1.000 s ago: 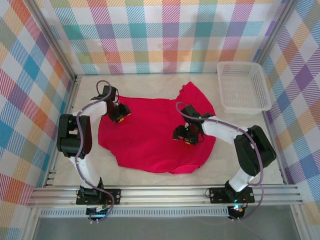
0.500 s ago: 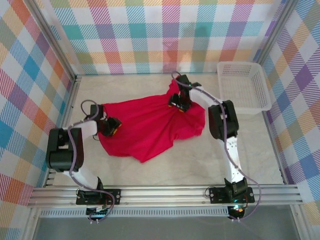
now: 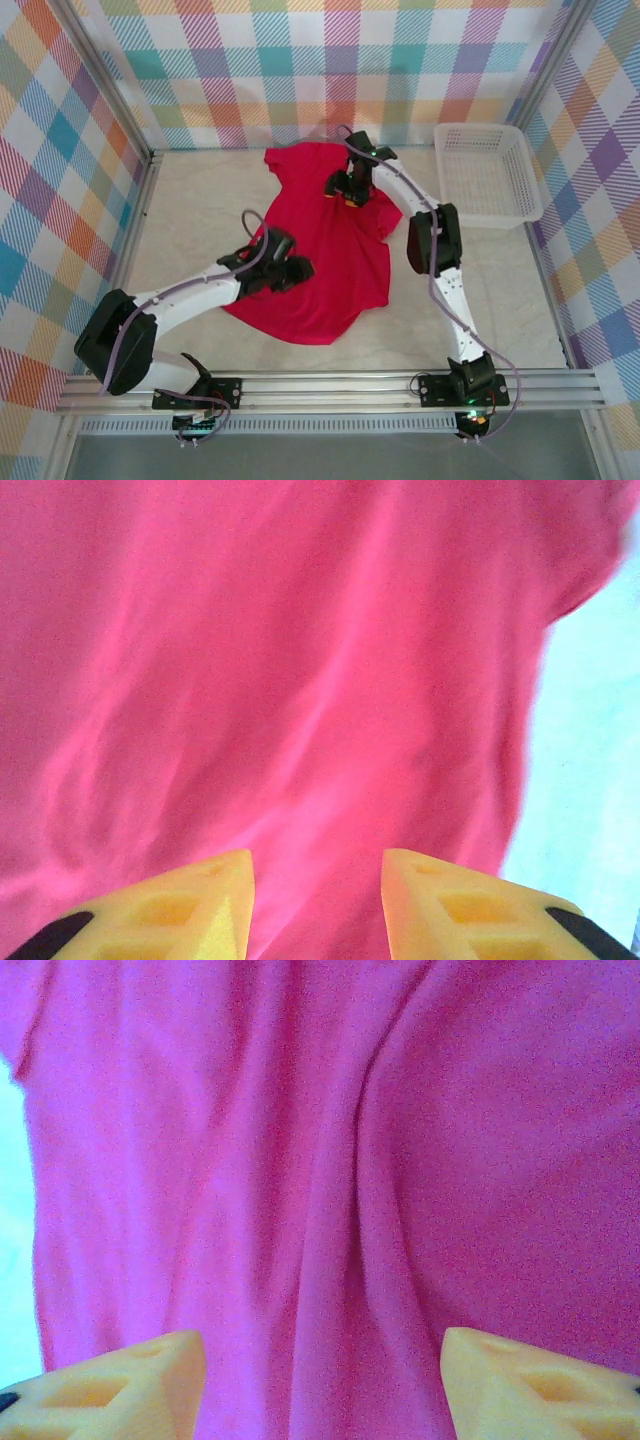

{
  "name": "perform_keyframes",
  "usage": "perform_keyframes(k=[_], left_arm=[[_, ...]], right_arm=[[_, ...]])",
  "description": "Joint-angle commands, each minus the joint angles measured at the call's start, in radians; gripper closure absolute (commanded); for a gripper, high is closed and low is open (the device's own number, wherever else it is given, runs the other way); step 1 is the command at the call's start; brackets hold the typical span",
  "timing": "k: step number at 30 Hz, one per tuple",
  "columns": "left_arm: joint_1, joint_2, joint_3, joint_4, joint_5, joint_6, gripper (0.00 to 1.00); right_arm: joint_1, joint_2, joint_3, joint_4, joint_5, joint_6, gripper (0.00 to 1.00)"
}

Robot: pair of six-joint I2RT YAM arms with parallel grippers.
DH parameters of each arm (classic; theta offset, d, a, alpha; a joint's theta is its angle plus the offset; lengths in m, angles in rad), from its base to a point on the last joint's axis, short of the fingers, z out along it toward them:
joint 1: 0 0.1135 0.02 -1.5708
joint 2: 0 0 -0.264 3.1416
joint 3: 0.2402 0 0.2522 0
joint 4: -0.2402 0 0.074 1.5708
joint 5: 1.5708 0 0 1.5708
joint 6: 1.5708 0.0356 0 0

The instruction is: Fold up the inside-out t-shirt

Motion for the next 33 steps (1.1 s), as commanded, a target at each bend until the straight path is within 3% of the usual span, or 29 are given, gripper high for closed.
perform_keyframes(k=[1, 4, 10, 14, 19, 26, 30, 33], left_arm=[[0.093, 0.062, 0.099, -0.129, -0.060, 0.133, 0.61], [0.184, 0.164, 0.158, -0.101, 0.049, 0.162, 0.62], [0.310, 0.327, 0.235, -0.088, 0.140, 0.209, 0.63], [0.369, 0.397, 0.195, -0.045, 0.171, 0.211, 0.64], [0.428, 0.390, 0.050, 0.051, 0.198, 0.175, 0.68], [0.363, 0.145, -0.273, 0.257, 0.170, -0.043, 0.68], [0.329, -0.056, -0.281, 0.141, 0.051, -0.027, 0.65], [0.329, -0.156, -0.220, 0.021, -0.025, 0.064, 0.63]], right_arm=[[0.008, -0.199, -0.151, 0.033, 0.016, -0.056, 0.36], [0.019, -0.309, -0.378, 0.072, 0.021, -0.042, 0.42], [0.060, -0.530, -0.873, 0.271, 0.004, 0.061, 0.44], [0.055, -0.535, -1.011, 0.365, 0.015, 0.083, 0.43], [-0.038, -0.343, -0.835, 0.286, 0.094, -0.014, 0.52], [-0.109, -0.076, -0.332, 0.067, 0.082, -0.108, 0.60], [-0.103, -0.031, -0.072, -0.099, 0.075, -0.128, 0.58], [-0.077, -0.147, -0.125, -0.118, 0.085, -0.140, 0.56]])
